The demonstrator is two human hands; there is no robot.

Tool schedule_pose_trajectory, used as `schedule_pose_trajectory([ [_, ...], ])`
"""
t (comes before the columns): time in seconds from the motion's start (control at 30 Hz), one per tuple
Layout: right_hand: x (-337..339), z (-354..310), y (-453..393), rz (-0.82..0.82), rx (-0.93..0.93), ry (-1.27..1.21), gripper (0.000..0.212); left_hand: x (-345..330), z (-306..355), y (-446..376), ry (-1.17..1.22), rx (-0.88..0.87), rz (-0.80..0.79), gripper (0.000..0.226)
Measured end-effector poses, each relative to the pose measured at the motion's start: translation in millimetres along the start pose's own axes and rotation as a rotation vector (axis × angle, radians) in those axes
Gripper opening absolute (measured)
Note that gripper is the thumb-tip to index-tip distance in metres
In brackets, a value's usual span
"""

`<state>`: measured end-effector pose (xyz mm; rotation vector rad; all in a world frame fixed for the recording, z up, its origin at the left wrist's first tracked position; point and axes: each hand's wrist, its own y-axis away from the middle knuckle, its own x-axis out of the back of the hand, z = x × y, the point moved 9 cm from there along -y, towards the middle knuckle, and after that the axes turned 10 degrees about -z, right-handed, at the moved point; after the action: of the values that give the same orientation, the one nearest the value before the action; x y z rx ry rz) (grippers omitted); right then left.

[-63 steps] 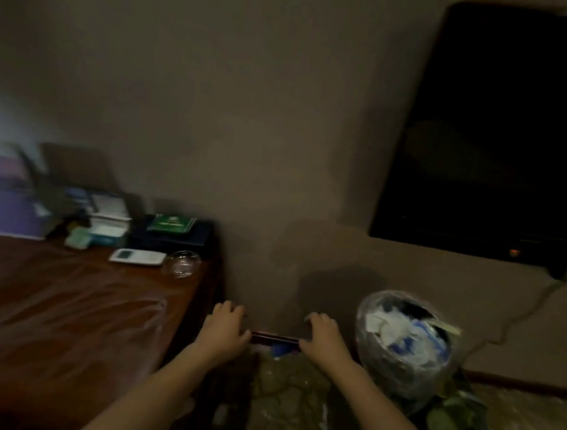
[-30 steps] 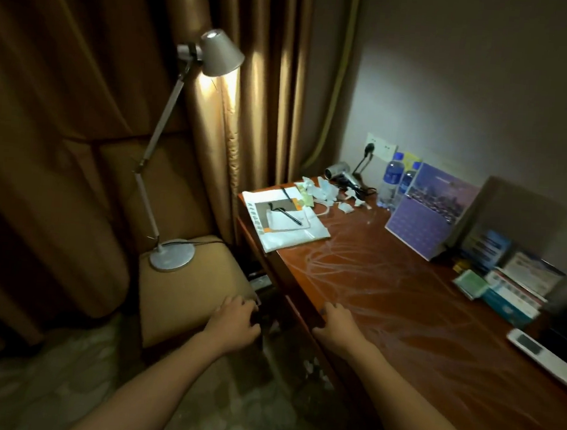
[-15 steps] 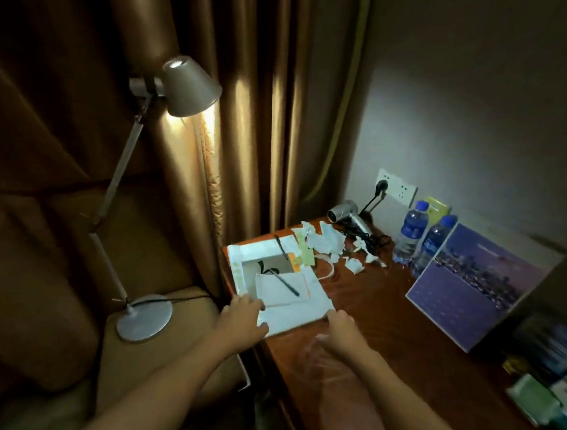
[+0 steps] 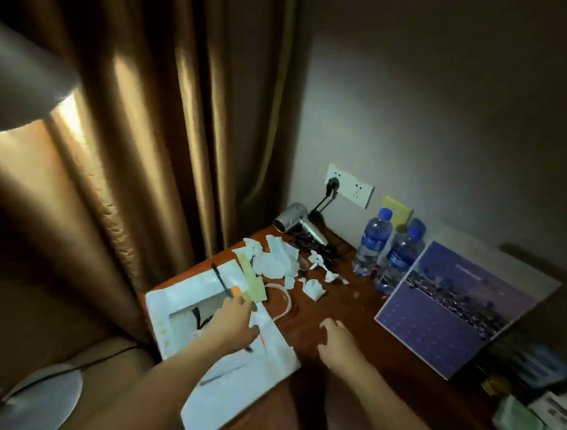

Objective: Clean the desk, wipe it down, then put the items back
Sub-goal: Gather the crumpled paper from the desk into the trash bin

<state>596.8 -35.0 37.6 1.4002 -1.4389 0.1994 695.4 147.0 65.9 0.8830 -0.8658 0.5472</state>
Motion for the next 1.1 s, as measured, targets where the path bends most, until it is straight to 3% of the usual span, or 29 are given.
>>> schedule_pose_trajectory([
  [0.27, 56, 6, -105, 0.066, -0.139, -0.044, 0.042, 24, -3, -140, 0.049, -0.081, -0.075, 0.056],
  [0.47, 83, -4, -172, 0.14, -0.127, -0.035, 0.041, 43, -11, -212, 0.046, -0.089, -0.076, 0.068],
  [0.63, 97, -26, -213, 0.22, 0.0, 0.022, 0.038, 37, -7, -249, 0.039, -0.127, -0.101, 0.077],
  [0.8, 87, -20, -240, 0.18, -0.027, 0.056, 0.048, 17, 1, -273, 0.082, -0.148, -0.194, 0.088],
  [0.93, 77, -6, -246, 0.154, -0.098, 0.139, 0.047, -4, 0, -282, 0.092, -0.096, -0.234, 0.078],
  [1.03, 70, 2, -244, 0.145, -0.124, 0.19, 0.038, -16, 5, -279, 0.087, -0.134, -0.225, 0.046],
  [1.1, 69, 3, -242, 0.179, -0.097, 0.189, 0.03, -20, 5, -277, 0.149, -0.112, -0.218, 0.037],
])
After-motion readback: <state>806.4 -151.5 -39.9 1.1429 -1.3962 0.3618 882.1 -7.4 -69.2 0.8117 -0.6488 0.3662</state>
